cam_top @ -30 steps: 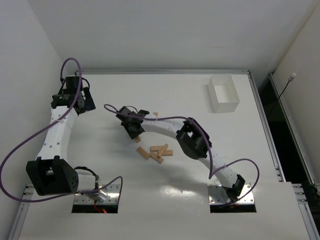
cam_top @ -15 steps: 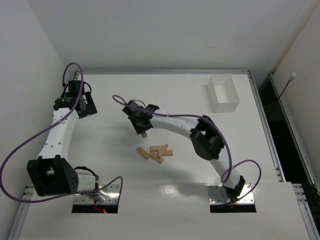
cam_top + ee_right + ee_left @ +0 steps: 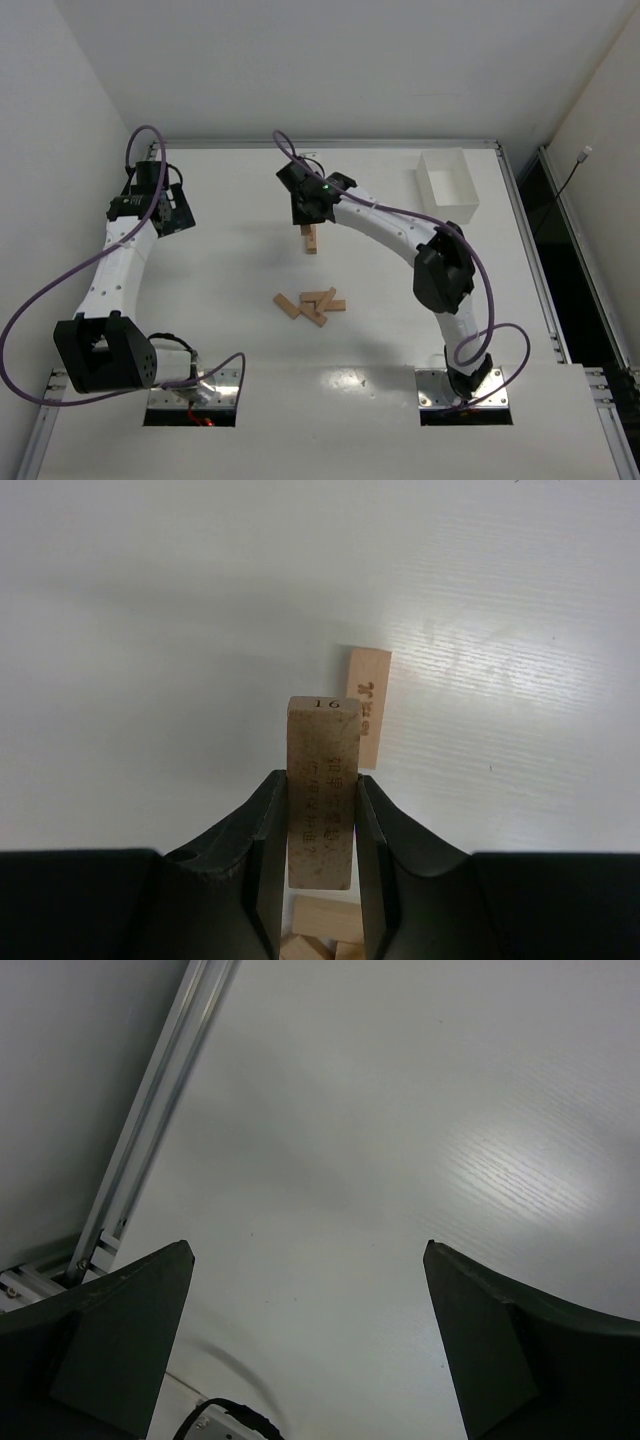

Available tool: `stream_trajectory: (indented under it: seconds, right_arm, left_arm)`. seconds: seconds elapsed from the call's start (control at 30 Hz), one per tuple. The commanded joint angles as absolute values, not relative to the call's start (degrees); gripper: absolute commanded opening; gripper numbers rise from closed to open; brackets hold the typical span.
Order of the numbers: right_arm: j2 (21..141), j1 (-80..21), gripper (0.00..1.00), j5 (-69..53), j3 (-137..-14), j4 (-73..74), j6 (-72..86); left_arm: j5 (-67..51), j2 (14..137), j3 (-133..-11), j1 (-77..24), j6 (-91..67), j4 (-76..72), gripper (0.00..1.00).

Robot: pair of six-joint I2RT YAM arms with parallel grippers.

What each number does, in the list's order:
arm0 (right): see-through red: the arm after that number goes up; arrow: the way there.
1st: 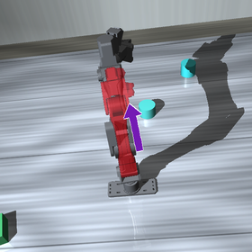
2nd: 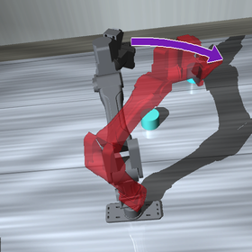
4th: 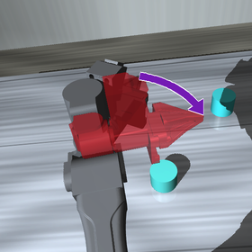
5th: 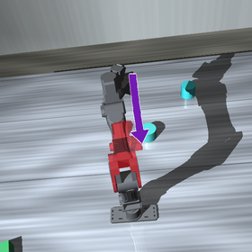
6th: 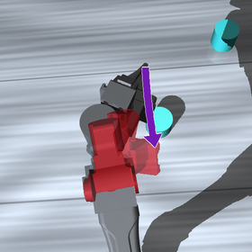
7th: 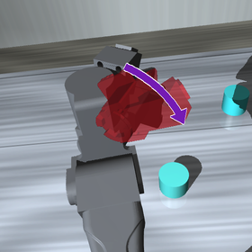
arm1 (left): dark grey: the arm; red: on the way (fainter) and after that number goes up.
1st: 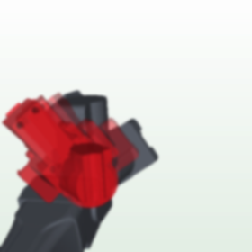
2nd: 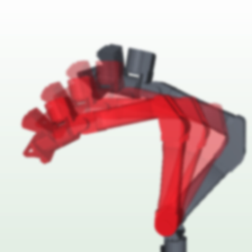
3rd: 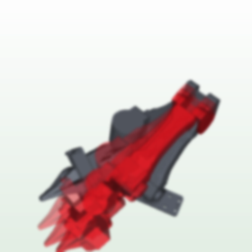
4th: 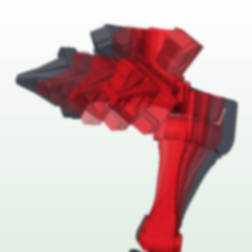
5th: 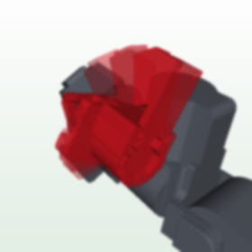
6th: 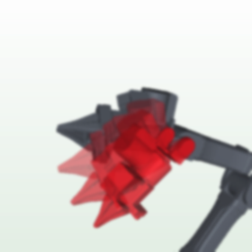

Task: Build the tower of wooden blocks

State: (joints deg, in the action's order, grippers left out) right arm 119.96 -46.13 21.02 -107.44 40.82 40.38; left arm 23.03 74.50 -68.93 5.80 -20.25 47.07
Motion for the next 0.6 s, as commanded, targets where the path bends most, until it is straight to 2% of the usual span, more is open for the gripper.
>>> stream_trajectory:
  seconds: [0.0,0.57]
  right_arm:
    - [122.60,-44.57,0.00,22.68,-111.44,42.01,43.33]
    - [129.90,-42.80,0.00,22.59,-115.40,42.01,44.03]
  left_arm:
    - [22.24,74.79,-70.31,6.59,-21.18,45.97,0.99]
    - [21.71,76.90,-70.84,7.65,-21.18,45.97,0.99]
